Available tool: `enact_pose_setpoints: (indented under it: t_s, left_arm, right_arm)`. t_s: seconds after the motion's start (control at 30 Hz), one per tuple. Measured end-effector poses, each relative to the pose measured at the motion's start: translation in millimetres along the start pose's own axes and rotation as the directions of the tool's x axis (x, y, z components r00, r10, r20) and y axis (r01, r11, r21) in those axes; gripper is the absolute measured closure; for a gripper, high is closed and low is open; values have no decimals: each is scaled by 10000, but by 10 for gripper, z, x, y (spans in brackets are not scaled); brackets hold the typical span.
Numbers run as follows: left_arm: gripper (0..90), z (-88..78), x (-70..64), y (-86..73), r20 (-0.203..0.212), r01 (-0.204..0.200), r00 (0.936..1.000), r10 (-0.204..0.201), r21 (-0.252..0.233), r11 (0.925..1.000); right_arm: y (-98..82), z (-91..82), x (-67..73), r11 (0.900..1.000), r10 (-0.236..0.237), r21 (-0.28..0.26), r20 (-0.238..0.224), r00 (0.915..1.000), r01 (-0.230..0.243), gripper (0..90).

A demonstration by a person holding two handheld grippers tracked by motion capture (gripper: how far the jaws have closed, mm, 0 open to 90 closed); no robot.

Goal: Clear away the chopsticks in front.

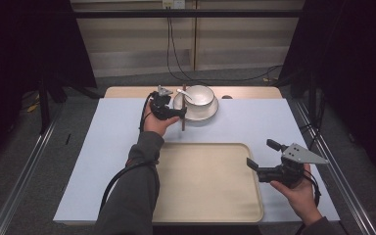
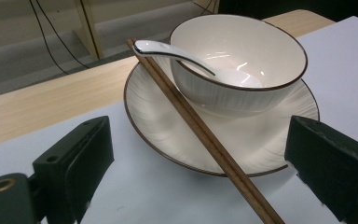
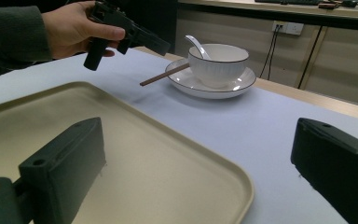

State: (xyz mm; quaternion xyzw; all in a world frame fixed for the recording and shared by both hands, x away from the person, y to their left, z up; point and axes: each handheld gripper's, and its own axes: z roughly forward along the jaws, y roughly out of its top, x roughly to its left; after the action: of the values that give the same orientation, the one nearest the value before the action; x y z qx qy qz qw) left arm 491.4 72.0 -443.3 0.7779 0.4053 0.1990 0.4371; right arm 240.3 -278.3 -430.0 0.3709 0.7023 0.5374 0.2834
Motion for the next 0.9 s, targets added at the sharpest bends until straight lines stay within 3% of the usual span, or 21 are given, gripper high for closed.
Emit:
enact_pose_setpoints:
  t_s: [0.23,0.43,0.5,0.6,0.77,0.8,0.9]
  left_arm:
    - [106,91,12,29,-170,248,9996,-245,138,9996]
    - [207,128,50,83,-323,437,9985,-431,176,9989]
    - [218,145,38,97,-543,533,9972,-522,176,9984]
    - [261,160,56,120,-474,470,9978,-459,218,9987]
    - [331,217,52,149,-446,790,9960,-780,211,9967]
    - [346,221,51,157,-496,571,9973,-550,434,9974]
    - [377,265,23,173,-618,612,9965,-566,761,9952]
  right_arm:
    - [5,13,9,10000,3,-6,25,10000,-3,25]
    - [3,26,22,10000,-65,21,-49,10000,65,27]
    - [3,29,23,10000,-3,11,-41,10000,3,27]
    - [2,26,11,10000,19,4,-66,10000,-19,27]
    - [4,28,9,10000,79,-47,-116,9999,-80,29]
    - [4,29,9,10000,85,-36,-103,9999,-85,29]
    - [0,40,12,9999,105,-37,-139,9998,-106,29]
